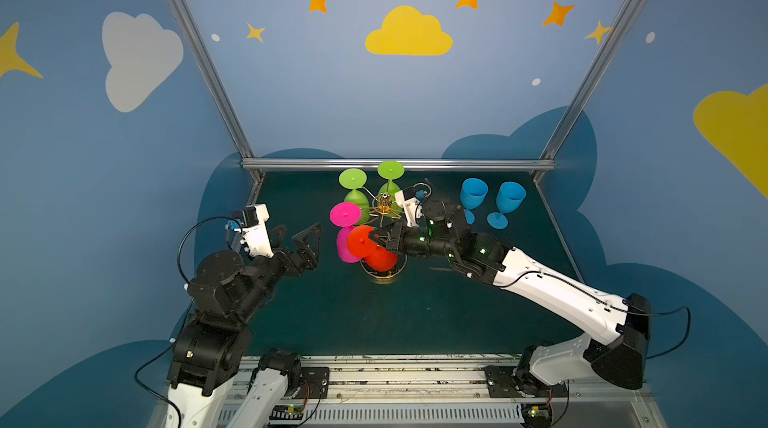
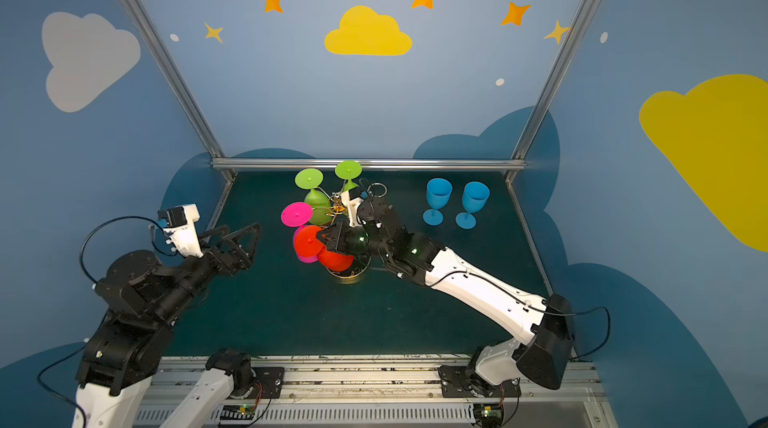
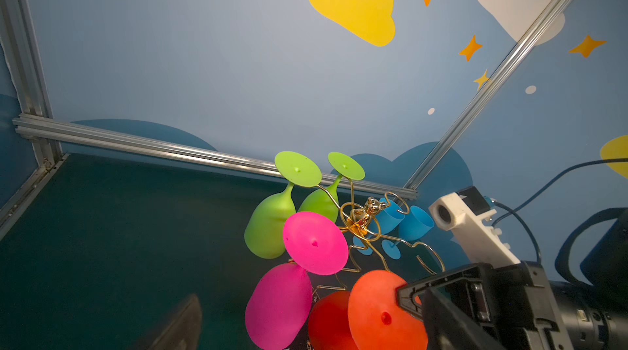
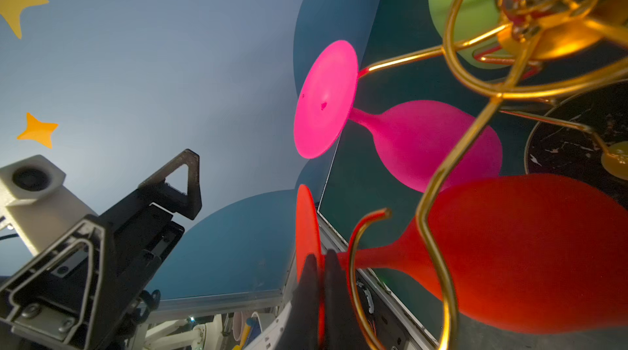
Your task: Take the wine glass off the wine glass rack
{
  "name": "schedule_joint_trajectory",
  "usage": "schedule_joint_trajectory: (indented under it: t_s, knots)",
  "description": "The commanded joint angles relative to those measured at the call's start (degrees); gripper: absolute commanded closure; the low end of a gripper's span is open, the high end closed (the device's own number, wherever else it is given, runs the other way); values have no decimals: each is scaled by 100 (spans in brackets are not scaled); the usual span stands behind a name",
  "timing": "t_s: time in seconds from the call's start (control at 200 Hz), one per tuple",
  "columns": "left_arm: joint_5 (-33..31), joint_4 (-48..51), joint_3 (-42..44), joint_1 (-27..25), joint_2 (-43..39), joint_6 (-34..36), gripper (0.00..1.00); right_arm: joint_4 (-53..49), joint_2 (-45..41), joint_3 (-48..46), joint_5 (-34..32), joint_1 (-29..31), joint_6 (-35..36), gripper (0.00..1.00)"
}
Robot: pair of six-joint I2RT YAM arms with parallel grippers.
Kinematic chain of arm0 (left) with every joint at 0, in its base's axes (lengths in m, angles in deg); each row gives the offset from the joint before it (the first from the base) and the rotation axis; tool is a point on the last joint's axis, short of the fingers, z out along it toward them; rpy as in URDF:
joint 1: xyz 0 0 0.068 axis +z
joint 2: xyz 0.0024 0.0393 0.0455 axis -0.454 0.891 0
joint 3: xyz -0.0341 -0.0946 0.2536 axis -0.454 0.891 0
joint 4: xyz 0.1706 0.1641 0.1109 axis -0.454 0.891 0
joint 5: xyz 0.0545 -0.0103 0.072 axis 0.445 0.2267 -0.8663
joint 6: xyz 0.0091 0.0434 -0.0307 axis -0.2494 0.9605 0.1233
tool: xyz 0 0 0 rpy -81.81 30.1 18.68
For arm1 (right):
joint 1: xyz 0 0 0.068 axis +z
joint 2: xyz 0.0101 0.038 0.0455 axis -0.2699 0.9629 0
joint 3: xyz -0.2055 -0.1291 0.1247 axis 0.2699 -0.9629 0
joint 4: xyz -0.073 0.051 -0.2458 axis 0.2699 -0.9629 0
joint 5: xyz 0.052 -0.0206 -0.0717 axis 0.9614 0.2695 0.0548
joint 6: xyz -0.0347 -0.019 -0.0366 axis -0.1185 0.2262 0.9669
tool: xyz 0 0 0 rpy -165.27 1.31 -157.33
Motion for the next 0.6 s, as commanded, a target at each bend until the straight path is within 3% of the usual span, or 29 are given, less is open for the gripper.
schedule_joint_trajectory:
  t_s: [0.0, 0.305, 0.596]
  knots:
    - [-61, -86, -68, 17, -40, -42, 0, -215, -272, 43, 124, 80, 255, 100]
    - [-43, -386, -100, 20, 121, -296, 0, -483, -1063, -528, -78, 137, 500, 100]
    - [432, -765, -278, 18, 402, -641, 2, -1193, -2702, -1541, -624, -263, 495, 100]
